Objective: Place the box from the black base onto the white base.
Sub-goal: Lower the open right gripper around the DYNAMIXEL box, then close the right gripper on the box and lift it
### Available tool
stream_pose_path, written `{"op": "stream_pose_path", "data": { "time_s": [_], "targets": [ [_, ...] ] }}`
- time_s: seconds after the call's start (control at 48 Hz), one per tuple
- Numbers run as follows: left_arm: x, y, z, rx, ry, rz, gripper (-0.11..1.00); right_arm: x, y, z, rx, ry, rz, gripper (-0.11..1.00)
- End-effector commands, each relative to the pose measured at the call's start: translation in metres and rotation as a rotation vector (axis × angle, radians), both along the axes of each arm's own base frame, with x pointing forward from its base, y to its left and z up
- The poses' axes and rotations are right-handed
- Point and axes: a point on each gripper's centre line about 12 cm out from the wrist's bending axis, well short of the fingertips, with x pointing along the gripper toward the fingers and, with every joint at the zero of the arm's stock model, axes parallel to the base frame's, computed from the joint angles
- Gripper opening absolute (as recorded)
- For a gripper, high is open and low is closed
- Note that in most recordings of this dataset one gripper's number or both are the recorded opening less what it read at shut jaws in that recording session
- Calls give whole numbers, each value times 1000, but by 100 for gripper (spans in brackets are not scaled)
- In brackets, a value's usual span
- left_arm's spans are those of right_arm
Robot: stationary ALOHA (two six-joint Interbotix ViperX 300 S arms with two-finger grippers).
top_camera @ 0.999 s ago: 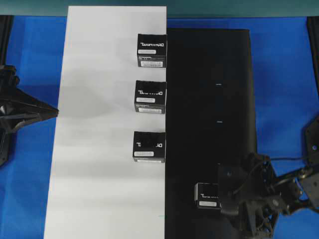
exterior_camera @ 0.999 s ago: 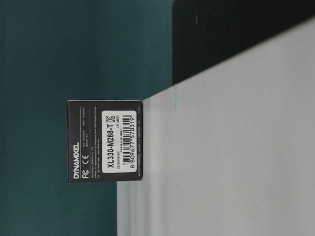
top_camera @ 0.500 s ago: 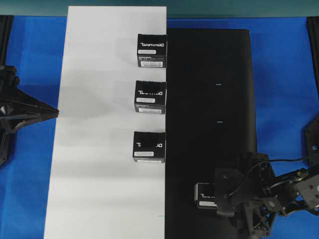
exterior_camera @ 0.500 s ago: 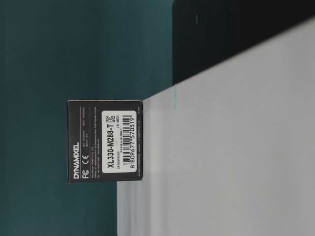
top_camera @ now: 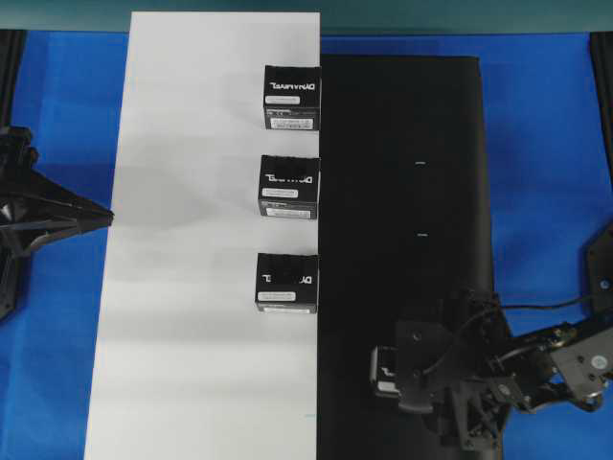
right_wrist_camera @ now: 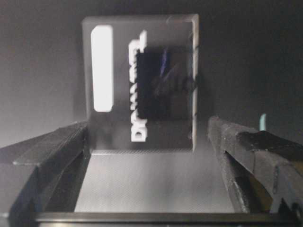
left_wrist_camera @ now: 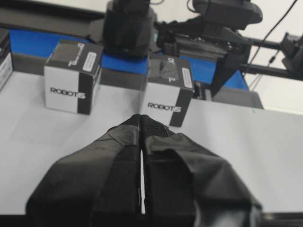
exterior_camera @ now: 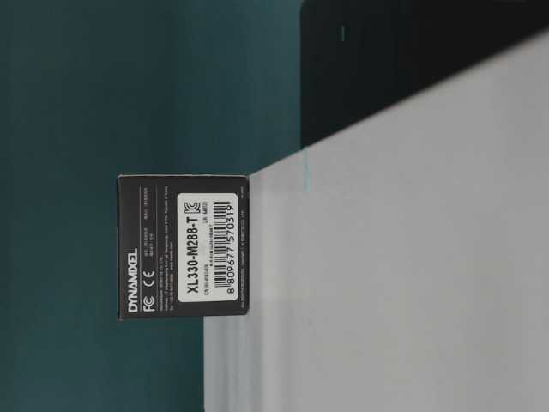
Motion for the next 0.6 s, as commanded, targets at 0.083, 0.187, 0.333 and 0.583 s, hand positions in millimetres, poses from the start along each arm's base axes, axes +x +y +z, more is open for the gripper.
{"op": "stream_pose_path", "data": {
  "time_s": [0.083,0.187,0.333,0.583],
  "targets": [
    [2,0,10,1,-21,-2,-2,17,2,-6,0,-32,13,99],
    [2,0,10,1,-23,-2,-2,20,3,-8,2,-32,11,99],
    [2,0,9,1,-20,-2,-2,20,2,-8,3,-34,9,99],
    [2,0,6,2,2,-1,-2,19,-2,-11,1,-25,-3,99]
  ]
}}
